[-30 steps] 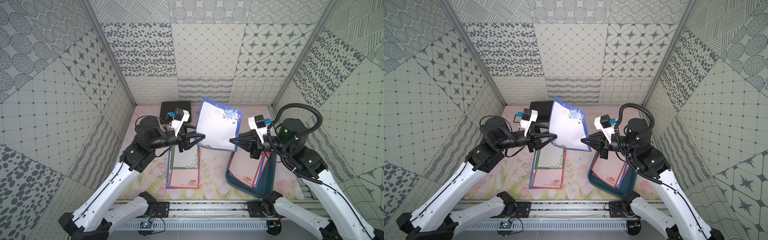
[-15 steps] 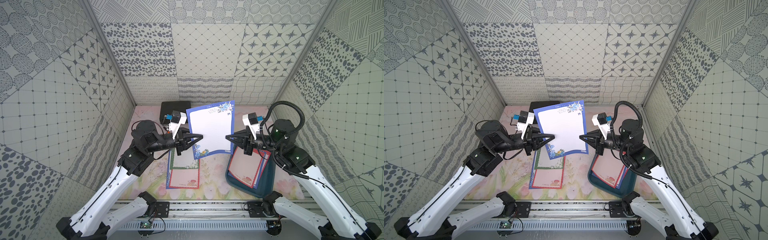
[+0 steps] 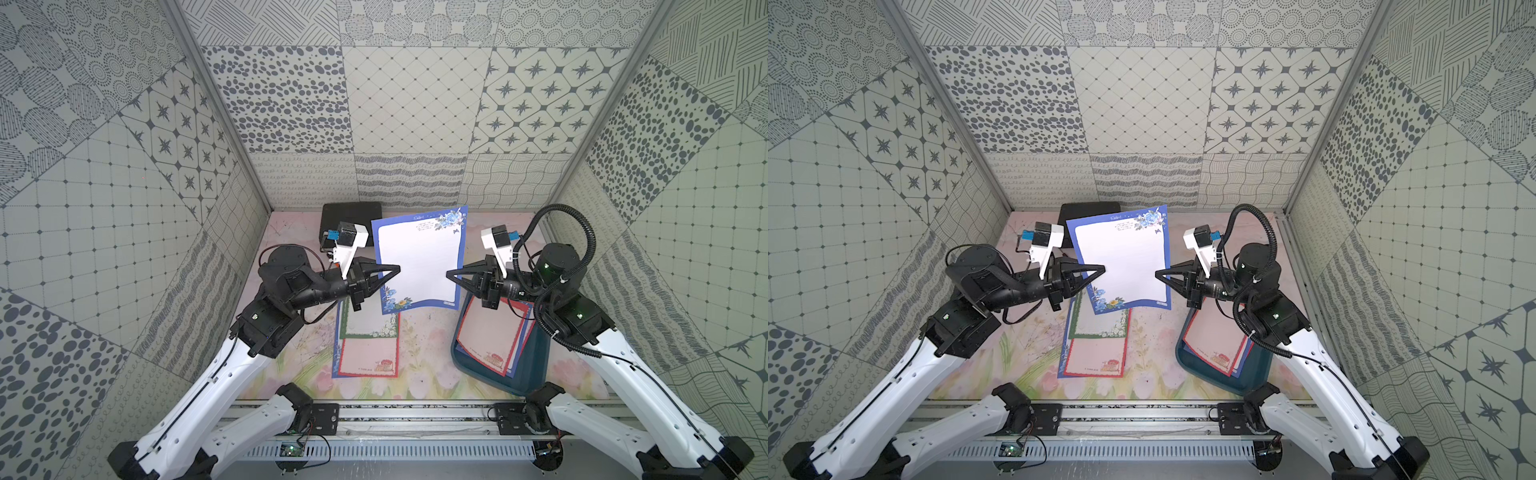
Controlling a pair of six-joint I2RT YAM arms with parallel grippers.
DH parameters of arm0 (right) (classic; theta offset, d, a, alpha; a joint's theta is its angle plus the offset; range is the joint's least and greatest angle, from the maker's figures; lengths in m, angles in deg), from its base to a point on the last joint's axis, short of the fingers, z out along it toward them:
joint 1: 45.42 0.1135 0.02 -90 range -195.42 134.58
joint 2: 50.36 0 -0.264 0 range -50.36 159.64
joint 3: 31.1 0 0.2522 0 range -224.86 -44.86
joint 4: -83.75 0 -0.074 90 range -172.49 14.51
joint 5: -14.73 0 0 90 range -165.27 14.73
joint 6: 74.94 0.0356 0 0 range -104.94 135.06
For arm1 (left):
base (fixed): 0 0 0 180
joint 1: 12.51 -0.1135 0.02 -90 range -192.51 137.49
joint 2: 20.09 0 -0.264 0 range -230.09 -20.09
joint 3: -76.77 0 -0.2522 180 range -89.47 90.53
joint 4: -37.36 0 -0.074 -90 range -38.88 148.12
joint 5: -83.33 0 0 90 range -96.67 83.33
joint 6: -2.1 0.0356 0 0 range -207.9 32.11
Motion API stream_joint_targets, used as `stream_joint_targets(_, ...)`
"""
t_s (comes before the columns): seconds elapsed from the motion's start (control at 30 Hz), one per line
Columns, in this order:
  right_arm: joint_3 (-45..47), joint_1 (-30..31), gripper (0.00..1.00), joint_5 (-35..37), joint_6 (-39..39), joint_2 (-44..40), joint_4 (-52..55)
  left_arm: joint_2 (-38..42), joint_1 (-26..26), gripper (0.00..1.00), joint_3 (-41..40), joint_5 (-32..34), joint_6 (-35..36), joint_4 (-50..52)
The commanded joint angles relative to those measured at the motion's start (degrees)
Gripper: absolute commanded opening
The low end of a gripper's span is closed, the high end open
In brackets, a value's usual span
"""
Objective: Take out the stationery paper from the storage box
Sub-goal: Place the stationery paper at the center of the board.
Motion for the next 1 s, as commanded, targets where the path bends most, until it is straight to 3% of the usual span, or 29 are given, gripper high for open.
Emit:
stream_joint_targets(0.0, 0.9, -0.2, 0.03, 0.1, 1.9, -0.1, -1.9, -0.1, -0.6, 0.00, 0.8, 6.2, -1.5, 1.2)
stream_joint_targets(0.17, 4.2, 0.1, 0.07, 0.3, 6.7, 0.7, -2.3, -0.4, -0.6, 0.00, 1.6, 16.6, -4.5, 13.3)
stream_joint_targets(0.33, 9.0, 1.8, 0.21, 0.8, 9.4, 0.6, -2.4, 0.0, -0.6, 0.00, -1.1, 23.4, -7.6, 25.0)
stream_joint_targets(0.5, 9.8, 2.3, 0.53, 3.1, 8.6, 1.1, 1.4, 1.2, -0.7, 0.00, -5.4, 22.6, -10.2, 27.6)
stream_joint_targets(0.57, 8.7, 2.2, 0.60, 7.1, 6.6, 1.5, 6.3, 0.5, -0.9, 0.00, -5.9, 23.0, -10.5, 30.3)
stream_joint_targets(0.77, 7.1, 2.2, 0.62, 13.3, 3.4, 2.6, 13.7, -5.7, -3.1, 0.00, -7.3, 19.7, -10.0, 39.0)
stream_joint_targets(0.97, 7.0, 2.2, 0.62, 12.8, 3.5, 4.5, 14.0, -14.4, -8.8, 0.00, -10.3, 7.6, -9.1, 40.3)
